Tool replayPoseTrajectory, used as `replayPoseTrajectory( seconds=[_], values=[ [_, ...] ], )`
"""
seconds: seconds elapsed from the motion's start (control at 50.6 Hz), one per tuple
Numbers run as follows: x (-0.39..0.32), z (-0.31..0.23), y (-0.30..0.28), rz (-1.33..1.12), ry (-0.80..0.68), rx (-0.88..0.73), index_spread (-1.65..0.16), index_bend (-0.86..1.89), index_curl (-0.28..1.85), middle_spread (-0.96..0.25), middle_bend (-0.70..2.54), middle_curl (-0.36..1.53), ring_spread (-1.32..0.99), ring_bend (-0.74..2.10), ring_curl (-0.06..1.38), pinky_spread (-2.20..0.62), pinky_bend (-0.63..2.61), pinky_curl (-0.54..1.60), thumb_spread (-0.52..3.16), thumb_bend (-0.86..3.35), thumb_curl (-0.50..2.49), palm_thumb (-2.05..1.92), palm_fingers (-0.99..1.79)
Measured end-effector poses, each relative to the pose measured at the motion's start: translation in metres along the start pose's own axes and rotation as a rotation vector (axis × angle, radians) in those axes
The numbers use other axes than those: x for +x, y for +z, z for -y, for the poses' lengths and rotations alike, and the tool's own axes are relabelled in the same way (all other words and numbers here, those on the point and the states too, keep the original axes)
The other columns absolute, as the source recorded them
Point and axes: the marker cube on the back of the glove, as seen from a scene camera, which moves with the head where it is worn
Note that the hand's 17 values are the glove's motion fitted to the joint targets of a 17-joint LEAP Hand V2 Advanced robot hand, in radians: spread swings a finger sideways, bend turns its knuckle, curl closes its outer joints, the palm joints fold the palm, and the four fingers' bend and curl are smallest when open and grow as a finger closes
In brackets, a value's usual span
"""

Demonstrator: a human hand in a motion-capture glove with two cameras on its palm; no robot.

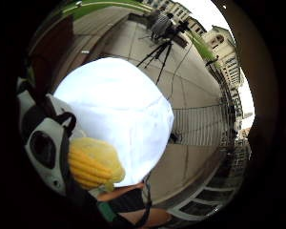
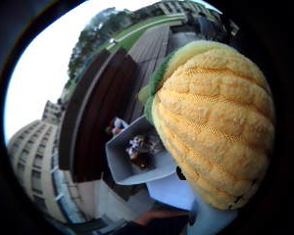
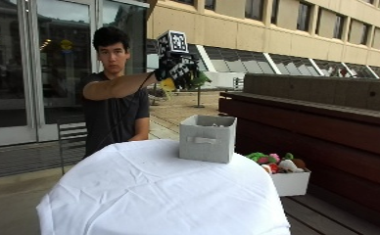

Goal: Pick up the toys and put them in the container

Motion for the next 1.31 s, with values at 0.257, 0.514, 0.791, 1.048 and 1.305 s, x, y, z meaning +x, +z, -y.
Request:
replayPoseTrajectory(
  seconds=[0.257,0.514,0.791,1.048,1.305],
  values=[
    [-0.079,-0.041,-0.004,0.027,-0.234,0.032,-0.35,0.11,0.17,-0.43,0.76,0.64,-0.39,1.28,0.47,-0.48,0.92,0.39,0.67,0.04,0.8,0.71,1.07],
    [-0.163,-0.083,0.01,0.023,-0.367,0.022,-0.34,0.11,0.09,-0.44,0.75,0.65,-0.39,1.27,0.47,-0.48,0.88,0.38,0.7,0.02,0.85,0.72,1.06],
    [-0.147,-0.043,0.067,0.167,-0.583,-0.203,-0.33,0.03,0.01,-0.38,0.53,0.6,-0.38,1.15,0.43,-0.39,1.04,0.43,1.01,-0.11,0.66,0.27,0.67],
    [-0.133,-0.074,0.049,-0.084,-0.346,0.004,-0.32,0.23,0.12,-0.2,0.36,0.53,-0.24,0.72,0.27,-0.13,1.09,0.4,0.98,-0.14,0.42,-0.18,0.02],
    [-0.011,-0.055,0.046,-0.153,-0.12,0.037,-0.34,0.27,0.22,-0.15,0.33,0.5,-0.22,0.65,0.24,-0.04,0.97,0.35,0.98,-0.13,0.27,-0.18,0.06]
  ],
)
